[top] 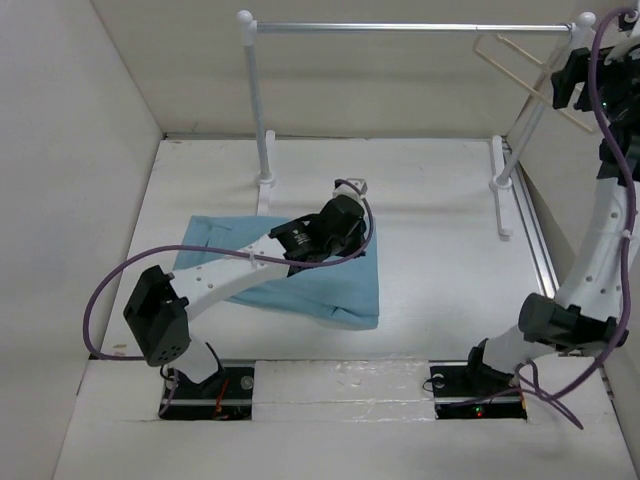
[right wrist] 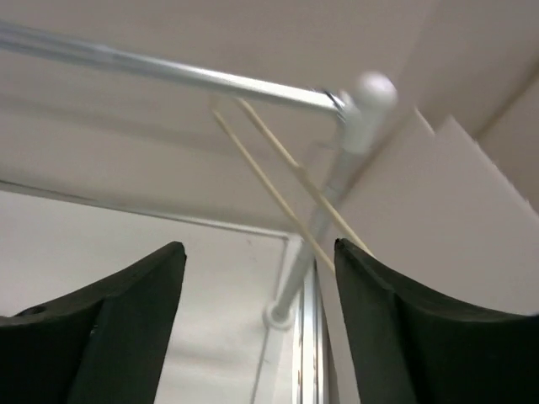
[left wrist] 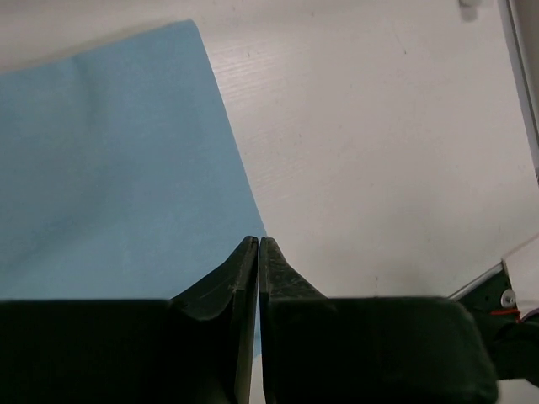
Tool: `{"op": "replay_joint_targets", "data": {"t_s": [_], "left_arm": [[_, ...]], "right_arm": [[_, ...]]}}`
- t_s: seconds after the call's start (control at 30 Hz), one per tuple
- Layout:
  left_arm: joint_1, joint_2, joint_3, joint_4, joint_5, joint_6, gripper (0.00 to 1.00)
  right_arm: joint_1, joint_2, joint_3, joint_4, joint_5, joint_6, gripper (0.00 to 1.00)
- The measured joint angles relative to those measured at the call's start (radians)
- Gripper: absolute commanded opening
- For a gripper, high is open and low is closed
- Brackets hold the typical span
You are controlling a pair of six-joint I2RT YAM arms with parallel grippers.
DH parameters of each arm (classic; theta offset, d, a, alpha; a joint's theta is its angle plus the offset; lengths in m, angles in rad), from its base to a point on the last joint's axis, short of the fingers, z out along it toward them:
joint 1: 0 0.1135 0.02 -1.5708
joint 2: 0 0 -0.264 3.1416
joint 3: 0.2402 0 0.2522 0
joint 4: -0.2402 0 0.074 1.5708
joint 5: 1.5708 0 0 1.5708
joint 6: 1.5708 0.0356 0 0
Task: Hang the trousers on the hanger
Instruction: Pick up the hanger from the clothesline.
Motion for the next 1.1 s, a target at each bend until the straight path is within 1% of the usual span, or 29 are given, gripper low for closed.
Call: {"op": "replay_joint_targets", "data": {"t_s": [0.03, 0.07, 0.17, 0.27, 0.37, 0.6, 0.7, 0.87, 1.0, 1.03, 1.07, 1.1], "left_arm": [[0.000, -0.005, -0.018, 0.002, 0.016, 0.000, 0.03], [0.000, -0.011, -0.038, 0.004, 0.028, 0.000, 0.06], [0.004, -0.049, -0.105, 0.008, 0.088, 0.003, 0.12], [0.003, -0.098, -0.146, 0.008, 0.143, 0.017, 0.12], [-0.001, -0.140, -0.159, 0.013, 0.179, 0.037, 0.13], [-0.001, -0.204, -0.224, 0.040, 0.214, 0.077, 0.13], [-0.001, -0.212, -0.251, 0.034, 0.218, 0.092, 0.12], [-0.001, -0.216, -0.254, 0.031, 0.206, 0.127, 0.12], [-0.001, -0.216, -0.254, 0.031, 0.202, 0.146, 0.12], [-0.001, -0.216, -0.254, 0.031, 0.201, 0.150, 0.12], [-0.001, -0.216, -0.254, 0.031, 0.201, 0.153, 0.12], [-0.001, -0.216, -0.254, 0.031, 0.201, 0.155, 0.12]], "right_arm": [[-0.055, 0.029, -0.008, 0.000, -0.020, -0.001, 0.81], [-0.095, 0.055, -0.013, -0.002, -0.031, -0.001, 0.84], [-0.204, 0.154, -0.014, -0.002, -0.086, 0.006, 0.88], [-0.265, 0.215, -0.041, 0.002, -0.130, 0.024, 0.93], [-0.275, 0.216, -0.089, -0.002, -0.160, 0.030, 0.95], [-0.267, 0.208, -0.107, 0.012, -0.255, 0.043, 0.96], [-0.267, 0.208, -0.106, 0.013, -0.270, 0.045, 0.96], [-0.268, 0.215, -0.090, 0.006, -0.291, 0.049, 0.95], [-0.268, 0.217, -0.090, 0.006, -0.304, 0.051, 0.89], [-0.269, 0.218, -0.090, 0.006, -0.312, 0.051, 0.85], [-0.269, 0.219, -0.091, 0.006, -0.319, 0.051, 0.75], [-0.270, 0.219, -0.092, 0.006, -0.326, 0.050, 0.73]]}}
